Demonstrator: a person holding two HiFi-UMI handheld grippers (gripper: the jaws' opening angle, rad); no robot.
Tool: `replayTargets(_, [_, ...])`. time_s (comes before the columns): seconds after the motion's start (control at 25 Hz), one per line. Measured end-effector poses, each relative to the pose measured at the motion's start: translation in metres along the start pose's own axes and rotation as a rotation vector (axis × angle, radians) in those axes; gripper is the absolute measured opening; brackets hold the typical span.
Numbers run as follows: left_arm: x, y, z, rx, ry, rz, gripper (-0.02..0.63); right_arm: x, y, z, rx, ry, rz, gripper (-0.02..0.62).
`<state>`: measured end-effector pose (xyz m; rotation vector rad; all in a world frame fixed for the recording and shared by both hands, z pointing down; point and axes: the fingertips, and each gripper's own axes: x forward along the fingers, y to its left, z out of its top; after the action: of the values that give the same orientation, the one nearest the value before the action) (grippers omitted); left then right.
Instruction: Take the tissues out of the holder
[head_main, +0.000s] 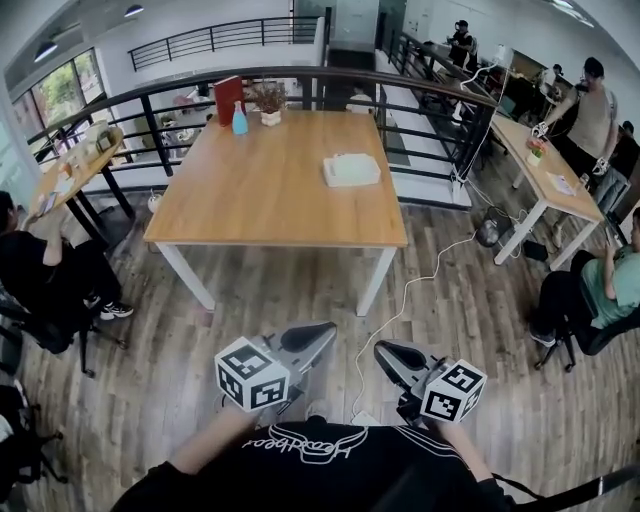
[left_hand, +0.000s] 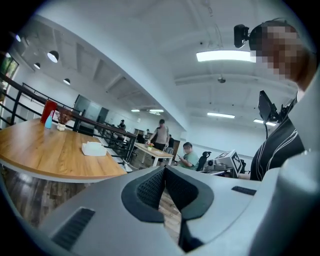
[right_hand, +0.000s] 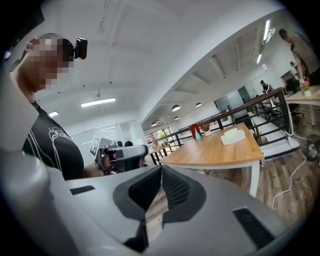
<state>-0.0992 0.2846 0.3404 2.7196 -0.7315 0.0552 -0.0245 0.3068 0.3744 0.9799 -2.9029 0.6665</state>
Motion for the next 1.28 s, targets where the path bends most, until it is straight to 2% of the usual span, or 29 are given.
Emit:
replayTargets(0.24, [0.024,0.095,0.033,0.019,0.009,-0.011,0.014,0.081,-0.053,0.041,-0.017,0.004,-0.017,0.020])
replayTargets(0.44, [0.034,0.147,0.049,0.021,0.003,-0.017,0.014,0.125,-0.079,0.061,-0.037,0.015,-0.022,0.020])
replayTargets(0.8, [0.054,0.179,0.047,0.015,0.017,-0.025,0.014,0.146,-0.110,0.060,-0.014,0.022,-0.036,0.020])
replayTargets(1.0, [0.071,0.196,0.045,0.010,0.031,-0.011,0.014,0.158,-0.132,0.067,-0.010,0.021,-0.015,0.020])
replayTargets(1.28, [0.115,0.238,0.046,-0.004,0.071,0.012,0.014,0.185,-0.195,0.084,0.012,0.017,0.016,0.020])
